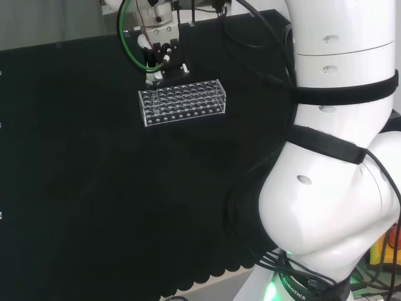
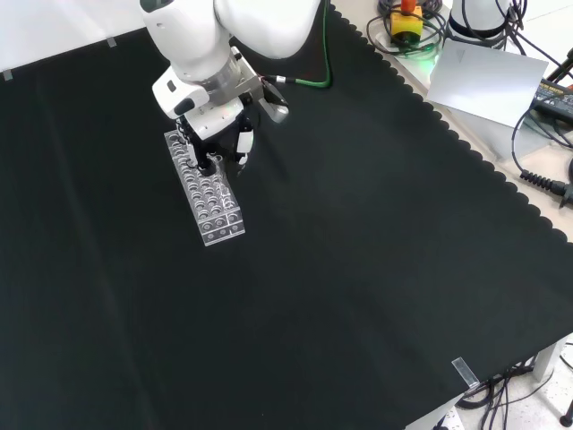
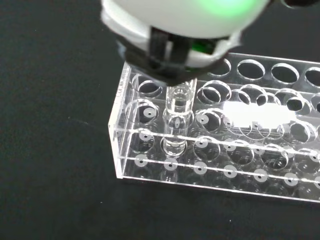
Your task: Pick up the test tube.
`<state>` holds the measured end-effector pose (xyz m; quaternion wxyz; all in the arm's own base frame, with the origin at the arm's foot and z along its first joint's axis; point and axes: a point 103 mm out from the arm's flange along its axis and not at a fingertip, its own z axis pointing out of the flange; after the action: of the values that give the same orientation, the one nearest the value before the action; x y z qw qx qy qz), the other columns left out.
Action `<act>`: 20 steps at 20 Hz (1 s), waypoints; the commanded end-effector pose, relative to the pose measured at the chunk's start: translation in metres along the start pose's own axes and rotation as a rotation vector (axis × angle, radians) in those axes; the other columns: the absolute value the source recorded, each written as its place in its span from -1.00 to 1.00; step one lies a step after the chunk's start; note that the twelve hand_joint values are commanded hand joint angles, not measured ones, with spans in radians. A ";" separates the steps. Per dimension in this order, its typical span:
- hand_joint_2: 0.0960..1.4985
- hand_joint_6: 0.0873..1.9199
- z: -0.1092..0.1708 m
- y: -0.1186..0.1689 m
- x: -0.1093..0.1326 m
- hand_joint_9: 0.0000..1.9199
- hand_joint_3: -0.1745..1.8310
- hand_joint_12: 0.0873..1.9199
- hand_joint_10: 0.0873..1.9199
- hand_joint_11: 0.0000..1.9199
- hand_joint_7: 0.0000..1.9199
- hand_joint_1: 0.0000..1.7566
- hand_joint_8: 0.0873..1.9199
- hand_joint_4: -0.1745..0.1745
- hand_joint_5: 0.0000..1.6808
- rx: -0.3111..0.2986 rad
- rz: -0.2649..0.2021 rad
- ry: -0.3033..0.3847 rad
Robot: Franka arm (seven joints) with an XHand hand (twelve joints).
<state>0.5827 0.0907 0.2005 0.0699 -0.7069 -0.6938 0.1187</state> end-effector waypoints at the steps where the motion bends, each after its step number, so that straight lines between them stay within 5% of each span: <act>1: -0.10 -0.81 -0.009 -0.003 -0.005 0.48 -0.43 -0.12 -0.72 0.32 0.88 0.63 -0.75 -1.00 0.69 0.019 -0.003 0.037; 20: -0.15 -0.79 -0.083 -0.020 -0.025 0.49 -0.37 -0.11 -0.72 0.31 0.89 0.64 -0.78 -1.00 0.69 -0.002 -0.013 0.155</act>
<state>0.5862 0.0747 0.2692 0.1216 -0.7129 -0.6870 0.0715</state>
